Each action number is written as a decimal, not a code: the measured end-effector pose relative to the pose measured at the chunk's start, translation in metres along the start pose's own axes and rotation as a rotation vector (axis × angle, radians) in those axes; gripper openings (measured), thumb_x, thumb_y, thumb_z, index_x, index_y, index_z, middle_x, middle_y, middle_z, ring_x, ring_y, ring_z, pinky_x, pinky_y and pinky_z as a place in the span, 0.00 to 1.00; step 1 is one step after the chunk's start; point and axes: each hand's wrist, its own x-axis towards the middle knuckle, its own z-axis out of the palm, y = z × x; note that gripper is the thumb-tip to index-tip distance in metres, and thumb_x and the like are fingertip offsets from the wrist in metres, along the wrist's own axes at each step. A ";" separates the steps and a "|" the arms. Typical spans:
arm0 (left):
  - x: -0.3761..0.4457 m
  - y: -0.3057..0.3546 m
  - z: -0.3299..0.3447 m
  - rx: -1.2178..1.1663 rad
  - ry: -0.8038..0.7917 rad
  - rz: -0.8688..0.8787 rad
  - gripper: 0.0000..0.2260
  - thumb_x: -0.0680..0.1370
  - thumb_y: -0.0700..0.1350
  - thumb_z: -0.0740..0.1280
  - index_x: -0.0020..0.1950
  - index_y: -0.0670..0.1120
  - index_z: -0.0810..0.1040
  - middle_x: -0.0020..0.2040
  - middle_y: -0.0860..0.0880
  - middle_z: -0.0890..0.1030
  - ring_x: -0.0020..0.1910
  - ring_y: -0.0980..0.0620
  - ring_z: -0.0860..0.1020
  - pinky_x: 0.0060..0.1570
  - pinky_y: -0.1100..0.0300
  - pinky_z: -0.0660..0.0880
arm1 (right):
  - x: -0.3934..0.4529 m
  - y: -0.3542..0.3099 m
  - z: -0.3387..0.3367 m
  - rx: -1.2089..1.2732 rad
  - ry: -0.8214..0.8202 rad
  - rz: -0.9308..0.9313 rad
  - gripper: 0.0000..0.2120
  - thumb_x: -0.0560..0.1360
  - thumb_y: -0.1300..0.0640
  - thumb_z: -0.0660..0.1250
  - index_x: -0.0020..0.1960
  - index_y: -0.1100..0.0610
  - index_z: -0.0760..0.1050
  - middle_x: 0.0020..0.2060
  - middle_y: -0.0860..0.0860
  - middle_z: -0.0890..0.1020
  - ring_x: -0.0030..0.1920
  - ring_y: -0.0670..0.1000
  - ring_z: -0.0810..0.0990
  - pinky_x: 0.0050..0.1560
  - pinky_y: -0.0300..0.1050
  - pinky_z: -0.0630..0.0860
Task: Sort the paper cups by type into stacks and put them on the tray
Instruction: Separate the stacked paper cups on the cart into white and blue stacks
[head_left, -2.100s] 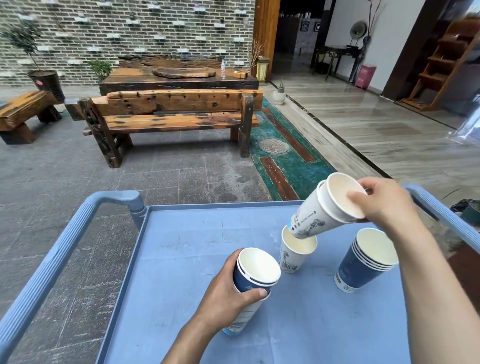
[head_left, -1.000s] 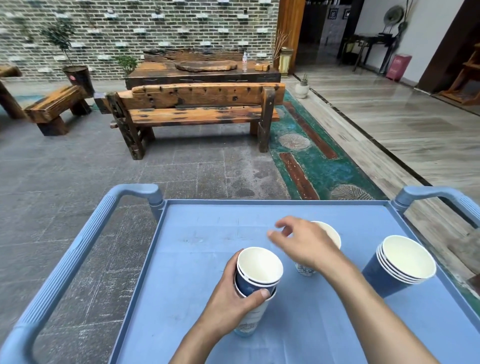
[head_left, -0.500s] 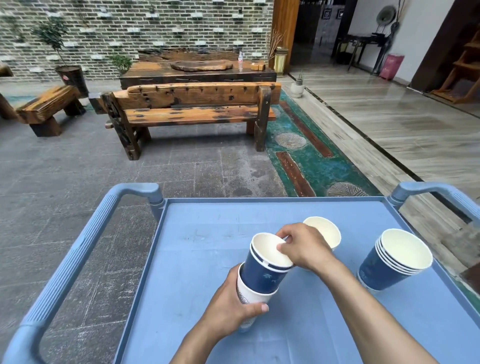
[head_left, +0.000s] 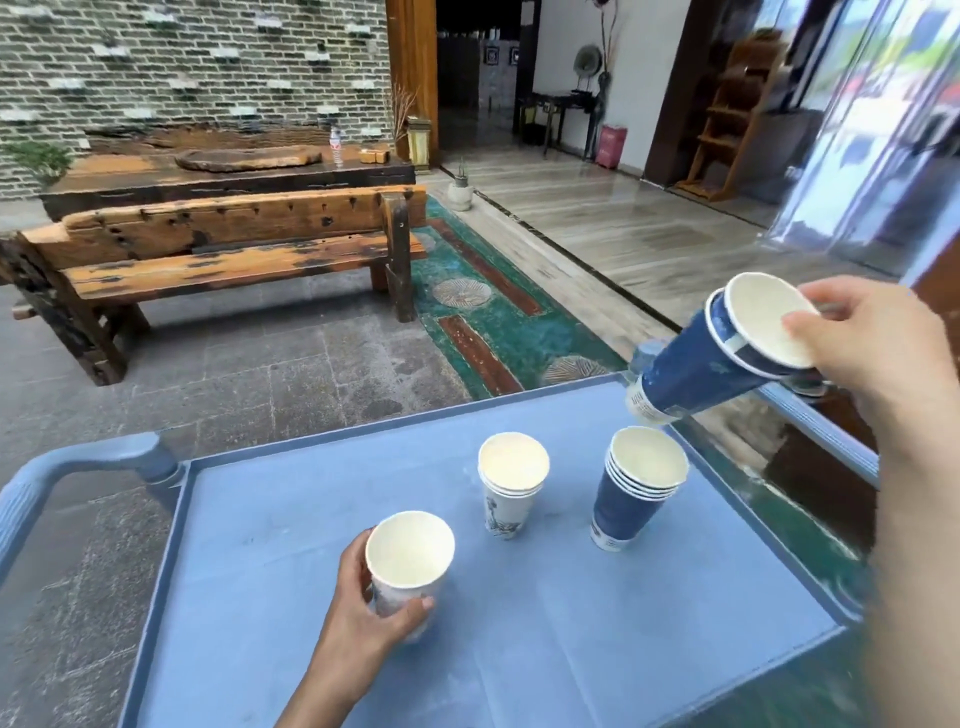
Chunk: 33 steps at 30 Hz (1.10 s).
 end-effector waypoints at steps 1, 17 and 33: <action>0.000 -0.002 0.001 -0.008 0.005 0.009 0.38 0.56 0.51 0.79 0.61 0.67 0.68 0.63 0.61 0.75 0.65 0.58 0.73 0.64 0.54 0.70 | 0.000 0.007 0.001 -0.042 0.002 0.026 0.14 0.67 0.54 0.66 0.52 0.51 0.81 0.45 0.58 0.85 0.50 0.61 0.82 0.52 0.57 0.76; 0.045 0.105 0.023 -0.073 0.109 0.289 0.35 0.68 0.34 0.78 0.60 0.67 0.67 0.64 0.60 0.73 0.60 0.70 0.72 0.51 0.67 0.72 | -0.036 0.055 0.127 -0.297 -0.392 0.136 0.17 0.74 0.53 0.57 0.58 0.43 0.78 0.57 0.57 0.81 0.57 0.63 0.77 0.52 0.51 0.73; 0.109 0.089 0.115 0.032 -0.052 0.237 0.35 0.69 0.39 0.78 0.69 0.57 0.65 0.65 0.59 0.72 0.66 0.56 0.71 0.62 0.61 0.68 | -0.047 0.075 0.152 -0.248 -0.273 0.041 0.18 0.76 0.53 0.53 0.60 0.44 0.75 0.52 0.56 0.83 0.51 0.63 0.80 0.46 0.50 0.74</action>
